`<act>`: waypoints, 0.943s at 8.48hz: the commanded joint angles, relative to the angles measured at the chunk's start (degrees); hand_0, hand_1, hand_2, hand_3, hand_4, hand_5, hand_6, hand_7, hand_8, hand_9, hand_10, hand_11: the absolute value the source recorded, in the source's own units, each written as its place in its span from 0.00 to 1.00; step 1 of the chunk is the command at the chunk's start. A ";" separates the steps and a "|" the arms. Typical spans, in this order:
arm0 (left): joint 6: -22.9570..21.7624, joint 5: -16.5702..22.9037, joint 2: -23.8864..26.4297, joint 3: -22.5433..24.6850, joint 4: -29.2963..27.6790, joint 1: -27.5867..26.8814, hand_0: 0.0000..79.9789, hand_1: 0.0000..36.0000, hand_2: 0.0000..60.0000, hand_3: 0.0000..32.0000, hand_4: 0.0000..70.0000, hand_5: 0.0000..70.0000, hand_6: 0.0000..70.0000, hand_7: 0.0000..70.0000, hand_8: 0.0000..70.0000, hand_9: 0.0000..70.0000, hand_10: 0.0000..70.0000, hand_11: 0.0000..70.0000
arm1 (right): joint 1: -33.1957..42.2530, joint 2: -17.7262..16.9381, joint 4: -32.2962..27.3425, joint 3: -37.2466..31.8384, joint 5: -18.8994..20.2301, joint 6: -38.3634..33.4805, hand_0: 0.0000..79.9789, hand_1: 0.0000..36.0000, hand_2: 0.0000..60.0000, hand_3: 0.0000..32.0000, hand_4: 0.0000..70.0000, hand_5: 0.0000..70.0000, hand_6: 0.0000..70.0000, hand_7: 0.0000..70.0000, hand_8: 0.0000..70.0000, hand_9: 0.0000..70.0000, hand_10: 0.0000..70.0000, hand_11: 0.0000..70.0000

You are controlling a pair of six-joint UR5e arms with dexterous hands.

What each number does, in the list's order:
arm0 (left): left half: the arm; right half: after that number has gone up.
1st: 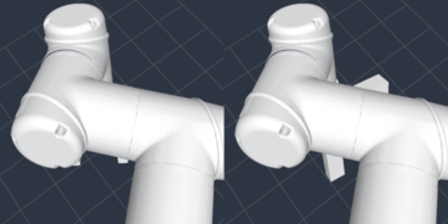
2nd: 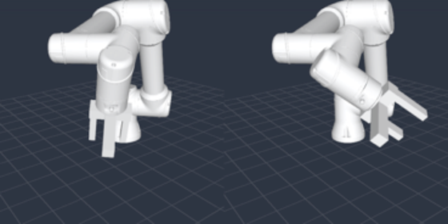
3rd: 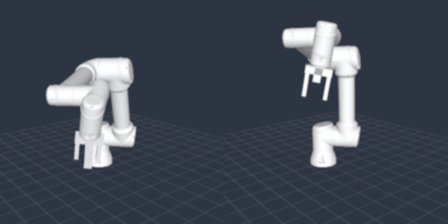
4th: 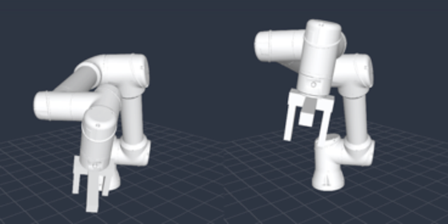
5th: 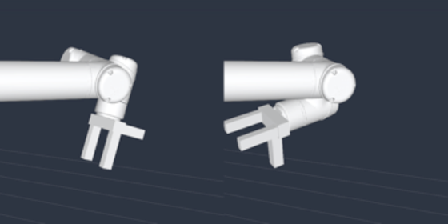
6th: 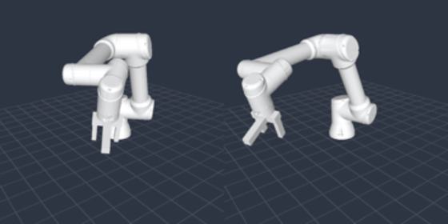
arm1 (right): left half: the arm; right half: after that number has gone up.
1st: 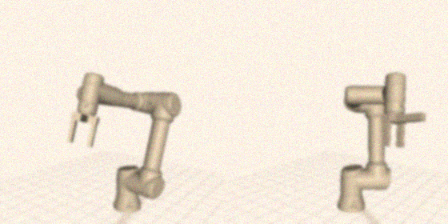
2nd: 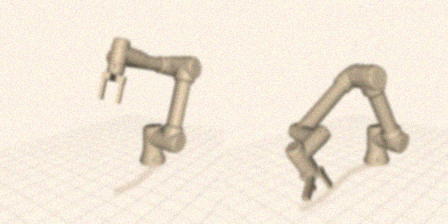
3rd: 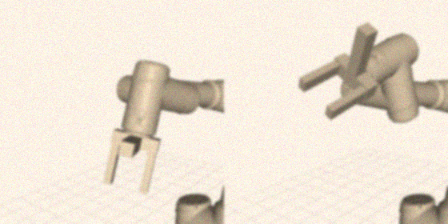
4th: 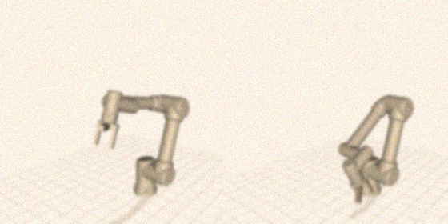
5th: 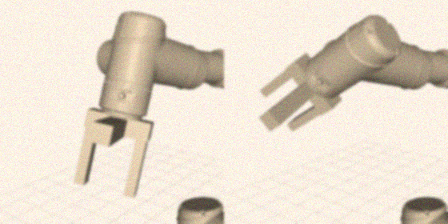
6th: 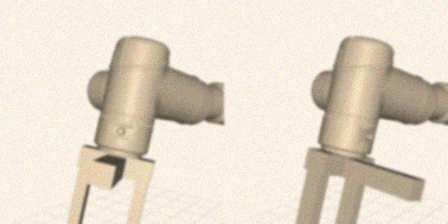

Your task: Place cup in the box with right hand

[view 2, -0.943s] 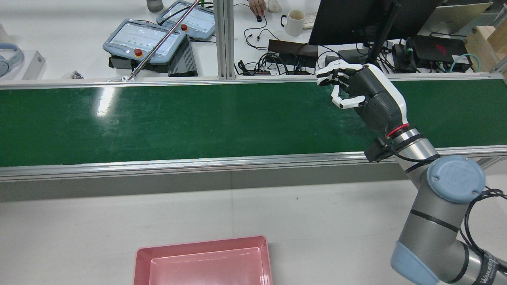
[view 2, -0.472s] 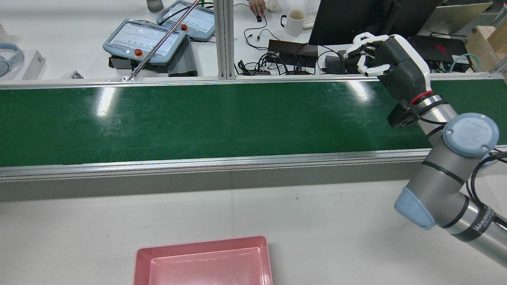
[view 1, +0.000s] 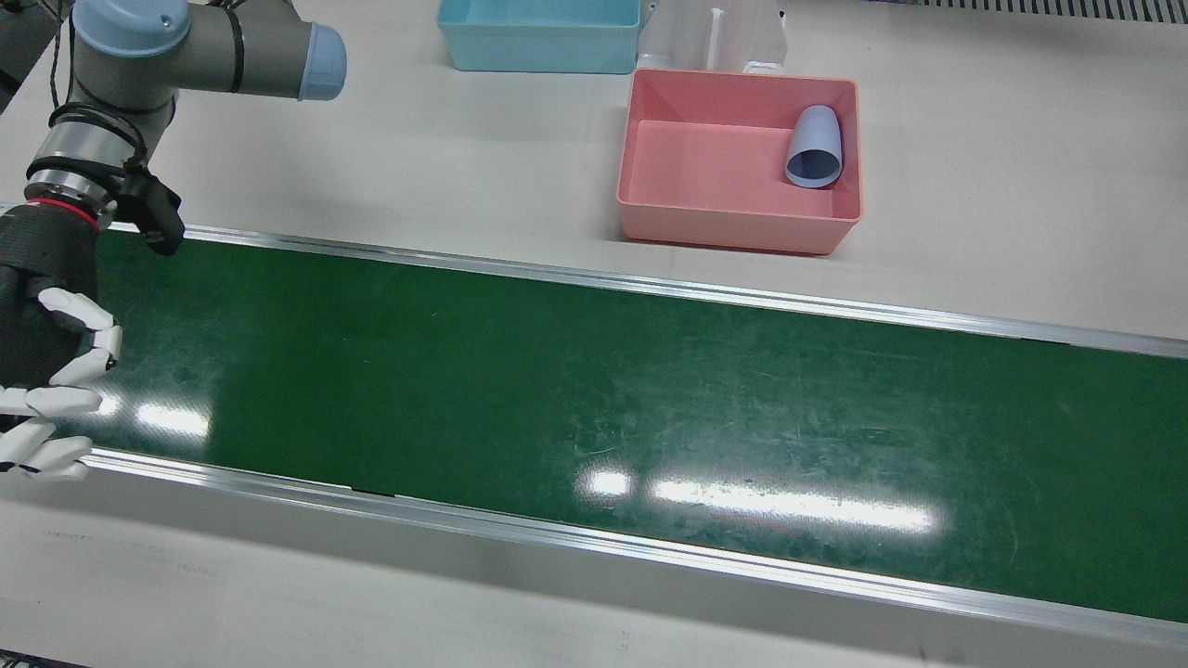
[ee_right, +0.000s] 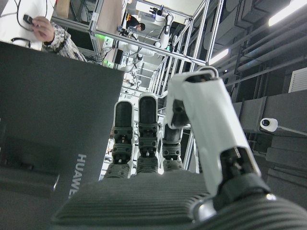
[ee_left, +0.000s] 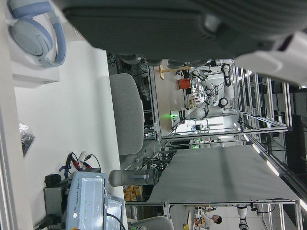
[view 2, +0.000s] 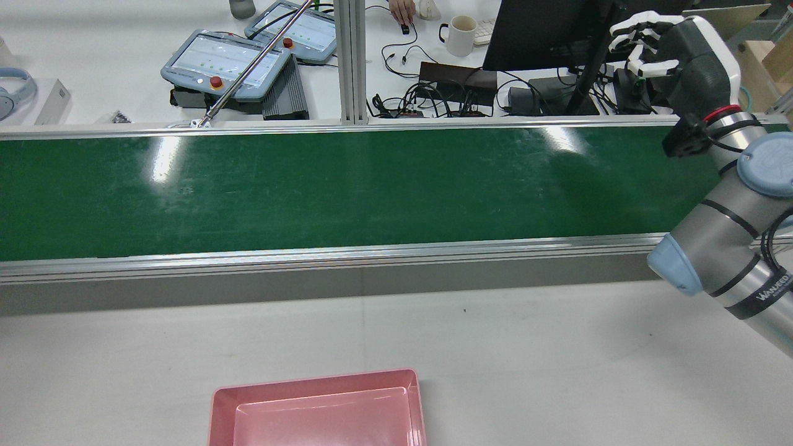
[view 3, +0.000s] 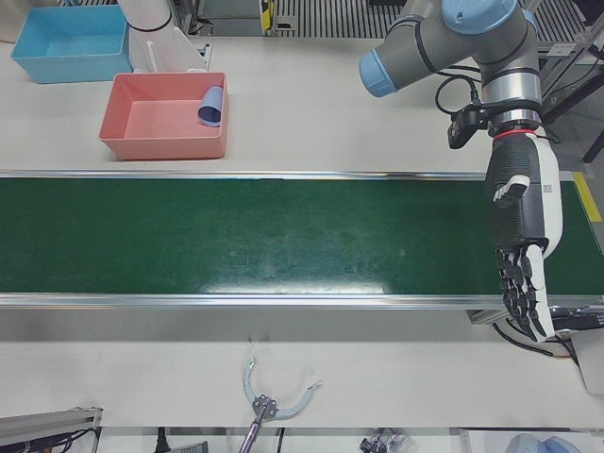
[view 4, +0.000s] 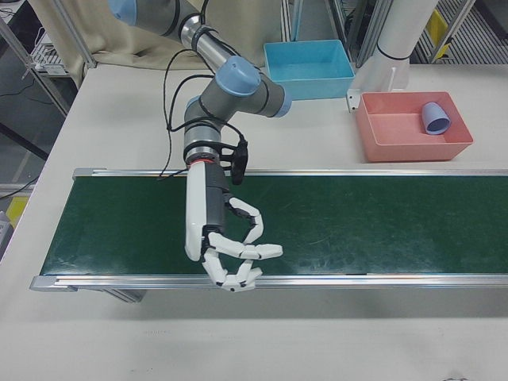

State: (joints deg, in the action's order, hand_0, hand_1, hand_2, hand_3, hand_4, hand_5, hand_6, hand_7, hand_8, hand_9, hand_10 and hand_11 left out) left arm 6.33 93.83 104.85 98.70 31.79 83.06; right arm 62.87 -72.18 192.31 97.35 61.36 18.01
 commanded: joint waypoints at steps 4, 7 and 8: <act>-0.09 0.04 0.00 -0.09 -0.06 0.00 0.00 0.00 0.00 0.00 0.00 0.00 0.00 0.00 0.00 0.00 0.00 0.00 | 16.64 -2.86 -3.34 -8.58 4.37 0.01 1.00 1.00 0.86 0.00 0.57 0.23 0.33 1.00 0.50 0.67 0.36 0.56; -0.09 0.04 0.00 -0.09 -0.06 0.09 0.00 0.00 0.00 0.00 0.00 0.00 0.00 0.00 0.00 0.00 0.00 0.00 | 19.66 -6.21 -3.43 -8.67 6.49 0.01 1.00 1.00 0.90 0.00 0.89 0.23 0.36 1.00 0.51 0.69 0.29 0.46; 0.00 0.04 0.00 0.00 -0.06 0.09 0.00 0.00 0.00 0.00 0.00 0.00 0.00 0.00 0.00 0.00 0.00 0.00 | 21.14 -6.22 -3.26 -8.58 8.58 -0.08 1.00 1.00 0.88 0.00 0.92 0.23 0.37 1.00 0.53 0.71 0.32 0.50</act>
State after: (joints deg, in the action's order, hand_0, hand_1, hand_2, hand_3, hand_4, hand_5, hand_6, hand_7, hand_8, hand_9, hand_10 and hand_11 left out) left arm 6.29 93.87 104.85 98.62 31.68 83.13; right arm 81.59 -77.43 188.90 88.76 67.01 18.02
